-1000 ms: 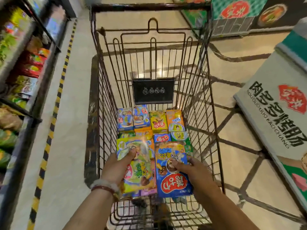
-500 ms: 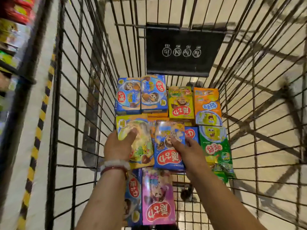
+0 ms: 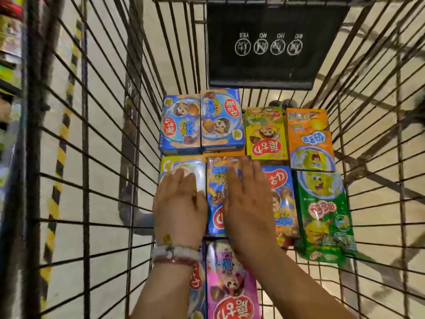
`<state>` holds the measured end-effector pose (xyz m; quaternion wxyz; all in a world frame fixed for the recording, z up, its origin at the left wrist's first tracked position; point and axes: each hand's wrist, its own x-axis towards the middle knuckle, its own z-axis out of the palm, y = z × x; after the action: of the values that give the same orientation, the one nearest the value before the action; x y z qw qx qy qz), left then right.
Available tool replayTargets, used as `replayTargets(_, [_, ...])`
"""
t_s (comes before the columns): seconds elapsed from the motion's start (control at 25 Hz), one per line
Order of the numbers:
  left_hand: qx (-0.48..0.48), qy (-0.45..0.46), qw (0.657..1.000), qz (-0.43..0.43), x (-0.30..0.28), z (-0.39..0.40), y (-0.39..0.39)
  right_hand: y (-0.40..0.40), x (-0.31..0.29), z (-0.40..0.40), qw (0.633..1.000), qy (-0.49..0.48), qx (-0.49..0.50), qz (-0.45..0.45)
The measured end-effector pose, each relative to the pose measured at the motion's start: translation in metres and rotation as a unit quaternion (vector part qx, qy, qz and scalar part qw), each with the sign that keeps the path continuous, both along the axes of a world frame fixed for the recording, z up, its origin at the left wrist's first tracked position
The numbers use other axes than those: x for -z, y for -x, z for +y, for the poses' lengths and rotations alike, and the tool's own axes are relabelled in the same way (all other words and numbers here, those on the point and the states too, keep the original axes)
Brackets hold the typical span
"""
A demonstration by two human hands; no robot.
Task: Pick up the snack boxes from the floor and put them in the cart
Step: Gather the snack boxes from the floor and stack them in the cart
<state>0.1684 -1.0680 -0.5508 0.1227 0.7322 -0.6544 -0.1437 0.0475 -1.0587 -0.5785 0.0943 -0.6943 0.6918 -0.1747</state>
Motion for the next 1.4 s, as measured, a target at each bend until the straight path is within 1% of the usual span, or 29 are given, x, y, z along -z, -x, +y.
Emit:
replayTargets(0.04, [0.01,-0.005,1.0,-0.007,0.003,-0.003,-0.002,-0.004,0.004,-0.006,1.0,0.014,-0.023,0.006])
replayTargets(0.12, [0.017,0.002,1.0,-0.01,0.011,-0.011,-0.007,-0.009,0.008,-0.019,0.999,0.013,-0.05,0.013])
replayTargets(0.24, [0.025,-0.01,1.0,0.007,0.017,-0.017,-0.01,-0.011,0.007,-0.029,0.996,-0.031,-0.075,0.02])
replayTargets(0.36, [-0.019,-0.066,0.997,0.042,0.003,-0.022,-0.007,-0.009,0.002,-0.031,0.993,-0.077,-0.086,0.036])
replayTargets(0.4, [-0.031,-0.077,0.995,0.049,-0.002,-0.024,-0.005,-0.01,0.0,-0.033,0.99,-0.097,-0.093,0.037])
replayTargets(0.44, [-0.036,-0.067,0.995,0.057,-0.009,-0.026,-0.002,-0.01,-0.006,-0.036,0.987,-0.114,-0.105,0.038])
replayTargets(0.52, [-0.045,-0.036,0.994,0.09,-0.036,-0.026,0.005,-0.006,-0.03,-0.04,0.982,-0.126,-0.135,0.041])
replayTargets(0.6, [-0.038,-0.073,0.987,0.141,-0.078,-0.031,0.011,0.005,-0.074,-0.042,0.977,-0.138,-0.153,0.052])
replayTargets(0.64, [-0.024,-0.074,0.984,0.163,-0.101,-0.037,0.011,0.012,-0.102,-0.043,0.978,-0.13,-0.156,0.05])
replayTargets(0.72, [0.028,-0.029,0.986,0.16,-0.16,-0.054,0.003,0.023,-0.169,-0.046,0.984,-0.088,-0.151,0.033])
replayTargets(0.76, [0.062,0.005,0.987,0.148,-0.2,-0.061,-0.004,0.028,-0.211,-0.048,0.985,-0.07,-0.155,0.043])
replayTargets(0.84, [0.126,0.062,0.983,0.118,-0.276,-0.065,-0.019,0.035,-0.292,-0.053,0.98,-0.066,-0.176,0.065])
replayTargets(0.92, [0.161,0.101,0.979,0.073,-0.346,-0.055,-0.039,0.033,-0.369,-0.057,0.977,-0.029,-0.191,0.089])
replayTargets(1.0, [0.161,0.127,0.979,-0.002,-0.41,-0.034,-0.058,0.025,-0.44,-0.054,0.97,0.034,-0.216,0.109])
replayTargets(1.08, [0.14,0.145,0.977,-0.064,-0.46,-0.006,-0.076,0.014,-0.489,-0.044,0.951,0.088,-0.263,0.135])
replayTargets(1.16, [0.126,0.142,0.971,-0.144,-0.497,0.024,-0.092,0.006,-0.52,-0.031,0.932,0.116,-0.31,0.149])
replayTargets(1.24, [0.088,0.129,0.962,-0.226,-0.522,0.068,-0.103,0.003,-0.539,-0.008,0.911,0.125,-0.363,0.15])
replayTargets(1.28, [0.061,0.119,0.961,-0.241,-0.529,0.089,-0.106,0.004,-0.544,0.004,0.9,0.126,-0.387,0.153])
replayTargets(1.4, [-0.011,0.118,0.961,-0.248,-0.538,0.156,-0.107,0.003,-0.548,0.037,0.867,0.13,-0.452,0.166])
